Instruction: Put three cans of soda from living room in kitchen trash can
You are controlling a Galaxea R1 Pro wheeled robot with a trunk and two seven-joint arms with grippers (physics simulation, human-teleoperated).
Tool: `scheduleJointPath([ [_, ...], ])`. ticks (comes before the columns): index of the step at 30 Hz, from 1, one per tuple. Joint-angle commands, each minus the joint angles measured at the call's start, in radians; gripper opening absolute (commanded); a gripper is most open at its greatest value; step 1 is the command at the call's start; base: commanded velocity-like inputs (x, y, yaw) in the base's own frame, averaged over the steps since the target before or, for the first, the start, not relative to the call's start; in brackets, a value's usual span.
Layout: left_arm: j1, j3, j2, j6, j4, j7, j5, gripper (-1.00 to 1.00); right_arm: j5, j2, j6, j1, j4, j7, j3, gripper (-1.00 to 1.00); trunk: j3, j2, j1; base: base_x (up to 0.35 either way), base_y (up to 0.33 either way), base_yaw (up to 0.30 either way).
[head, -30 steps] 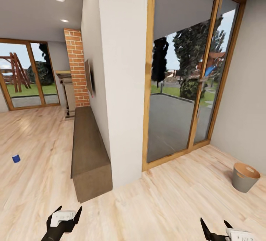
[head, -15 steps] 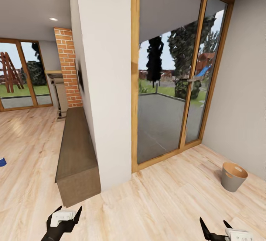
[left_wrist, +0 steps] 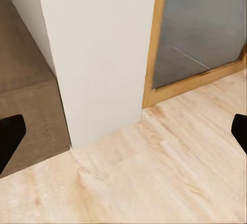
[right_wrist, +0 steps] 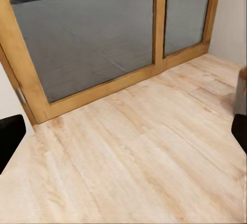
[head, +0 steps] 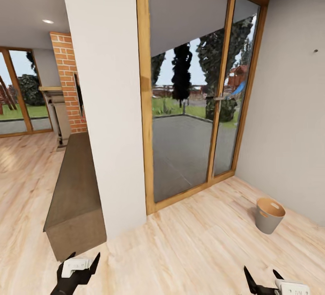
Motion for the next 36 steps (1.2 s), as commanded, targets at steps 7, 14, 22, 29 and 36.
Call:
scheduleJointPath([
  [7,0.000,0.000,0.000,0.000,0.000,0.000,0.000,1.00,0.000,-0.001,0.000,0.000,0.000,0.000,-0.001,1.00,0.002,0.000,0.000,0.062,-0.277,-0.227],
  [14,0.000,0.000,0.000,0.000,0.000,0.000,0.000,1.00,-0.001,-0.001,0.000,0.000,0.000,-0.001,-0.001,1.00,0.005,0.000,0.000,0.019,-0.278,-0.243],
  [22,0.000,0.000,0.000,0.000,0.000,0.000,0.000,1.00,-0.001,-0.001,0.000,0.000,0.000,0.000,-0.001,1.00,0.009,0.000,0.000,0.004,-0.279,-0.247],
  [29,0.000,0.000,0.001,0.000,0.000,0.000,0.000,1.00,-0.001,-0.001,0.000,0.000,0.000,0.000,-0.002,1.00,0.011,0.000,0.000,0.001,-0.279,-0.171],
  [36,0.000,0.000,0.001,0.000,0.000,0.000,0.000,1.00,-0.001,-0.001,0.000,0.000,0.000,-0.001,-0.002,1.00,0.012,0.000,0.000,0.000,-0.279,-0.039],
])
